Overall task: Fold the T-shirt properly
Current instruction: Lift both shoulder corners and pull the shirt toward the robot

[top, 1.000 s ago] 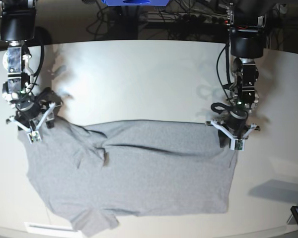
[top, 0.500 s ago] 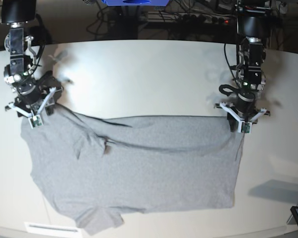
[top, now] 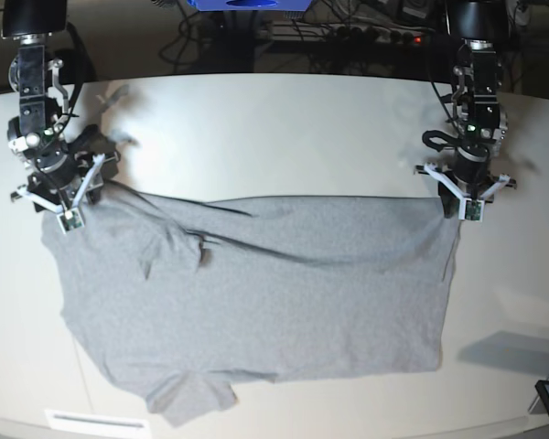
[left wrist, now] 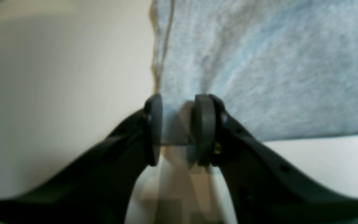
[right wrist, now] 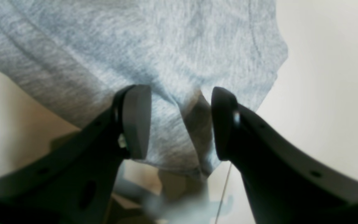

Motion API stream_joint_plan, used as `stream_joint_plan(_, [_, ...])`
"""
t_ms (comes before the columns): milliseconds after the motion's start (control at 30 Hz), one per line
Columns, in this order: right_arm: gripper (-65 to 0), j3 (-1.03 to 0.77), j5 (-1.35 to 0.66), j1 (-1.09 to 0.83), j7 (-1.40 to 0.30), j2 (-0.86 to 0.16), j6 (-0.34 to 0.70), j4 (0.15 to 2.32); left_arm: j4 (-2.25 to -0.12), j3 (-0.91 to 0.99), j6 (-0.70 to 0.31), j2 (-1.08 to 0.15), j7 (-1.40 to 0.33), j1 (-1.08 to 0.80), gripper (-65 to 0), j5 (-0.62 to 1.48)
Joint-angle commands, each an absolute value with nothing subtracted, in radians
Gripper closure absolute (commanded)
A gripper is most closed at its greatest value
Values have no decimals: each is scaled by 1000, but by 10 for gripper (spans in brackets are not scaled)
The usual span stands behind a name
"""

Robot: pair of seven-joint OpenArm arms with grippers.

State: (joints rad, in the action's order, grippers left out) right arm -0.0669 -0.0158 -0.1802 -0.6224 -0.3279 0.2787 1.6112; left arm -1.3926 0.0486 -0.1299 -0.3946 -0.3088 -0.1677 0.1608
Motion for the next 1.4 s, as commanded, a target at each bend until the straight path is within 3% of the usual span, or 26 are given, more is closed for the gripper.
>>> stream_joint_plan(0, [-297,-68,1,-177,-648,-340,285,1615,-1397,59,-117,-418,-334,-168,-180,148])
stream_joint_plan(467, [-296,-68,1,-300,-650,-338,285,1704,-1495,64,-117,-438,-334,-252,-180,148])
stream_joint_plan(1067, [-295,-70,1,-387,-725,-340,285,1867,-1567,216,-119,-512,-328,-440,-180,154])
stream_joint_plan(1367, [-295,-85,1,-349,-728,-340,285,1957,-1773,220,-119,-481,-366,-446,-180,156])
